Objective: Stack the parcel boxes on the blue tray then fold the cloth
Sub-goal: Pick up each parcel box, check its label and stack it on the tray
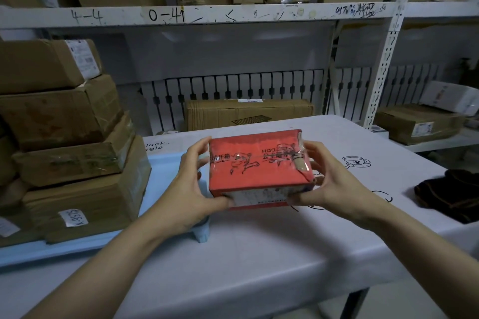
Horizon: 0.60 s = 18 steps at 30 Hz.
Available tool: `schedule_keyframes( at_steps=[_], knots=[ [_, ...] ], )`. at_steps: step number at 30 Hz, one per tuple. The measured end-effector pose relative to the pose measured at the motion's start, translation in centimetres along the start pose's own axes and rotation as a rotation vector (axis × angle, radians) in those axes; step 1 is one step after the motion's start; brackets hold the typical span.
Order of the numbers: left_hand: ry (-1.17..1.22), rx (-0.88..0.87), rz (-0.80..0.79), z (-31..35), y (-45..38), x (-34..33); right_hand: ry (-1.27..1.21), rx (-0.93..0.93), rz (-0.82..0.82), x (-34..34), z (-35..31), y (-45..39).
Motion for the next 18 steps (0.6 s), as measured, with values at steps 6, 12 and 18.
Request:
schedule_keyframes(
  at_steps=[6, 12, 18],
  knots=[
    [-0.308, -0.173, 0.125, 2.1, 0.2, -0.2, 0.108, 0.074, 0.081, -0.3, -0.6, 0.4],
    [-0.528, -0.393, 0.101, 3.9, 0.4, -1.5, 0.399, 0.232, 0.112, -1.1, -1.6, 0.5],
    [-0.435, -0.359, 0.112, 3.6, 0.3, -1.6, 0.546, 0.371, 0.128, -1.3, -3.3, 1.1]
  ],
)
Point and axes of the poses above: each hand's wrist, its own y-axis away from the middle knuckle, its own x-axis out of the back of the hand, z = x × y, the point moved 2 cm from there along -y, towards the middle knuckle, and after that the axes turned 7 degrees about z, right-handed, at the moved point
